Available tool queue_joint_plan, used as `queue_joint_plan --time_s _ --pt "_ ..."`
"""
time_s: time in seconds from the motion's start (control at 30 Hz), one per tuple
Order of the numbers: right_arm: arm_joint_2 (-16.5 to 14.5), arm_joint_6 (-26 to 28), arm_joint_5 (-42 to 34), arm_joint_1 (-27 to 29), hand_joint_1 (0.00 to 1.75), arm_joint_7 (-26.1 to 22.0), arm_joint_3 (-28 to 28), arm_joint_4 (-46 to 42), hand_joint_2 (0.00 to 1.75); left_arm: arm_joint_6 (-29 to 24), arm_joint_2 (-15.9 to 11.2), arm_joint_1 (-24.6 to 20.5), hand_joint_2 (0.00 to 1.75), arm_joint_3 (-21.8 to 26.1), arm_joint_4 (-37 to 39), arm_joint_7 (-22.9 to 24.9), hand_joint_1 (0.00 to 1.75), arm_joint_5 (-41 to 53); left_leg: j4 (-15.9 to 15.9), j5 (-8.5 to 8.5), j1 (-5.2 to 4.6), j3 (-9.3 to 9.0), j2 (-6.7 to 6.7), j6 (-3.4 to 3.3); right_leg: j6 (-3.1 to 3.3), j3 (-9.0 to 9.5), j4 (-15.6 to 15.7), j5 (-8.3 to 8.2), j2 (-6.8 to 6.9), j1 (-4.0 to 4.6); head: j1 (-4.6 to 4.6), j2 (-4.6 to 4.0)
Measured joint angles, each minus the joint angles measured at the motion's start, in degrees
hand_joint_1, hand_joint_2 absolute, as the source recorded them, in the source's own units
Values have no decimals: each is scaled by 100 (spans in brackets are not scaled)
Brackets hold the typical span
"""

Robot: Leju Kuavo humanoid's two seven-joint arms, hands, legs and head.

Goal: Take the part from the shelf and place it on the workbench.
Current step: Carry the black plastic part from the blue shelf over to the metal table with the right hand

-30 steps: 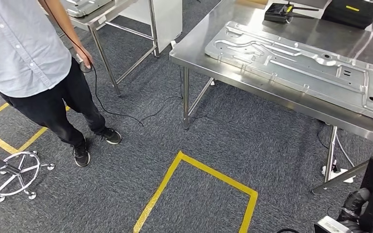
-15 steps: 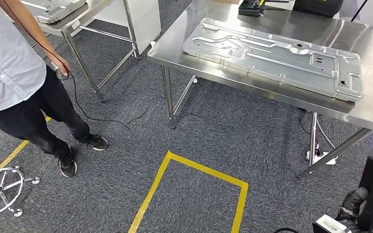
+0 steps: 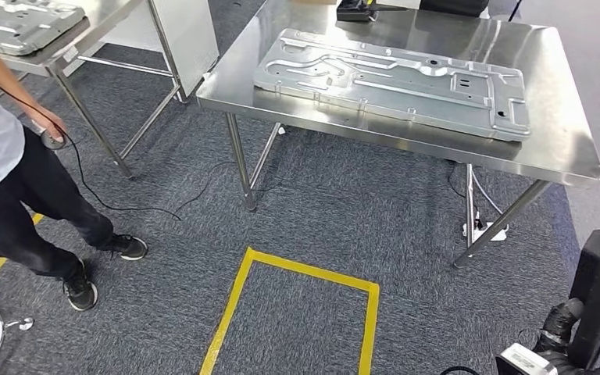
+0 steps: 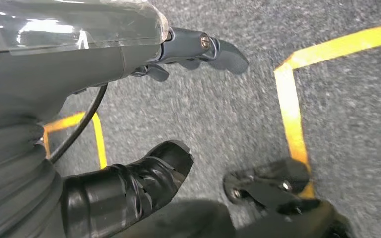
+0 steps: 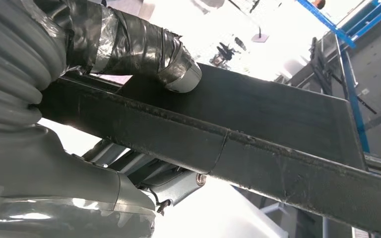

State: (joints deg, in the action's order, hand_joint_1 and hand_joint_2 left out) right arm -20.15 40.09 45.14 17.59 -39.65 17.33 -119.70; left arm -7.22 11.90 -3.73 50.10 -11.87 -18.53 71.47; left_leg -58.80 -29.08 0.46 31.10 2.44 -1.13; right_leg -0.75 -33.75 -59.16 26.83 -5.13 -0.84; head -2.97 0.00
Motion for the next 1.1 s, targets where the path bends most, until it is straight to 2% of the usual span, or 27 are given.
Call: queue_joint_plan --time_s 0.03,0.07,0.1,0.17,0.2,0.23,0.27,0.3,0.37,0.4,0.43,0.47,0.53,0.6,0.67,0.7,0.73,0.77,0.8,0.87,0.9,0.93,1.0,1.1 --pt "0 0 0 5 175 0 -2 1 175 3 -1 -3 175 1 0 0 0 -1 32 25 9 -10 -46 -36 -31 -7 1 -5 1 -6 1 0" --pt "0 0 0 9 175 0 -2 1 175 6 -2 -5 175 1 0 -2 0 -1 67 55 21 -24 -96 -78 -56 -32 -45 33 63 0 -4 0" --pt "0 0 2 7 175 0 -3 2 175 13 -3 -5 175 2 0 -4 0 -2 104 83 38 -32 -151 -117 -75 -106 -199 138 163 6 -8 0" --pt "0 0 6 1 175 0 -8 4 175 30 -3 -1 175 2 0 -11 0 -2 134 107 41 -31 -258 -162 -106 -397 -828 495 384 7 -15 0" --pt "0 0 8 0 175 0 -11 8 175 37 -3 7 175 2 0 -13 0 -2 132 105 37 -26 -315 -168 -125 -575 -1203 659 428 0 -13 0" --pt "1 0 8 2 175 0 -14 13 175 38 -3 15 175 2 0 -13 0 -2 130 100 34 -26 -372 -168 -140 -698 -1465 735 449 -7 -13 0" --pt "1 0 9 5 175 0 -15 18 175 38 -3 20 175 2 0 -13 0 -2 128 93 32 -29 -428 -166 -150 -728 -1532 700 464 -14 -13 0" --pt "2 0 10 5 175 0 -15 23 175 39 -3 20 175 2 0 -13 0 -2 125 84 32 -36 -477 -158 -151 -649 -1387 570 486 -19 -13 0" --pt "2 0 18 2 175 0 -21 28 175 44 -3 15 175 2 0 -14 0 -2 115 51 24 -68 -561 -121 -124 -242 -617 209 643 -12 -14 0" --pt "2 0 21 -1 175 0 -30 29 175 48 -4 13 175 2 0 -14 0 -2 105 29 10 -82 -594 -89 -93 -67 -274 96 723 6 -13 0" --pt "2 0 24 -2 175 0 -41 31 175 50 -4 12 175 2 0 -15 0 -2 97 11 -3 -94 -628 -57 -61 43 -47 42 782 27 -11 0" --pt "2 0 25 -4 175 0 -50 33 175 51 -5 9 175 2 0 -15 0 -2 95 -2 -17 -102 -663 -25 -31 74 38 46 797 49 -9 0" --pt "1 0 26 3 175 0 -60 38 175 52 -6 1 175 2 0 -16 0 -2 102 -22 -22 -124 -725 33 30 63 56 28 697 48 -8 0" --pt "0 0 26 1 175 0 -64 39 175 52 -8 -5 175 2 0 -20 0 -2 -59 -166 -3 -80 -604 92 99 76 96 1 612 17 -7 0" --pt "-2 0 26 -5 175 0 -78 44 175 53 -10 -1 175 2 0 -23 0 -2 -663 -515 19 187 -385 137 152 77 110 -13 535 6 -5 0" --pt "-3 0 26 -7 175 0 -84 48 175 53 -11 5 175 2 0 -24 0 -2 -1054 -689 23 375 -329 150 168 70 107 -13 490 10 -4 0" --pt "-4 0 27 -5 175 0 -90 53 175 54 -12 14 175 2 0 -23 0 -2 -1372 -791 23 535 -306 158 172 67 100 -12 436 14 -5 0" --pt "-4 0 28 -5 175 0 -92 56 175 54 -13 23 175 2 0 -23 0 -2 -1515 -781 23 618 -299 159 173 65 90 -11 379 18 -4 0" --pt "-4 0 33 -4 175 0 -93 59 175 55 -14 29 175 2 0 -22 0 -2 -1434 -651 23 599 -293 152 173 65 76 -8 318 19 -4 0" --pt "-4 0 56 -5 175 0 -102 70 175 56 -19 32 175 2 0 -21 0 -2 -754 -212 23 326 -204 108 164 67 51 3 208 17 -4 0" --pt "-4 0 73 -6 175 0 -111 81 175 56 -23 31 175 4 0 -20 0 -2 -379 -51 23 179 -129 79 149 60 31 11 165 26 -4 0" --pt "-5 0 96 -6 175 0 -125 93 175 57 -27 24 175 6 0 -17 0 -2 -123 35 19 83 -62 53 128 47 20 13 130 31 -4 0" --pt "-5 -1 165 0 175 0 -155 127 175 62 -31 10 175 10 0 -14 0 2 47 47 17 36 -10 33 109 26 -5 32 95 51 -6 0" --pt "-5 -1 364 6 175 0 -212 189 175 97 -39 13 175 12 0 -16 0 16 51 56 -1 27 -17 23 109 38 13 26 90 38 -7 0"
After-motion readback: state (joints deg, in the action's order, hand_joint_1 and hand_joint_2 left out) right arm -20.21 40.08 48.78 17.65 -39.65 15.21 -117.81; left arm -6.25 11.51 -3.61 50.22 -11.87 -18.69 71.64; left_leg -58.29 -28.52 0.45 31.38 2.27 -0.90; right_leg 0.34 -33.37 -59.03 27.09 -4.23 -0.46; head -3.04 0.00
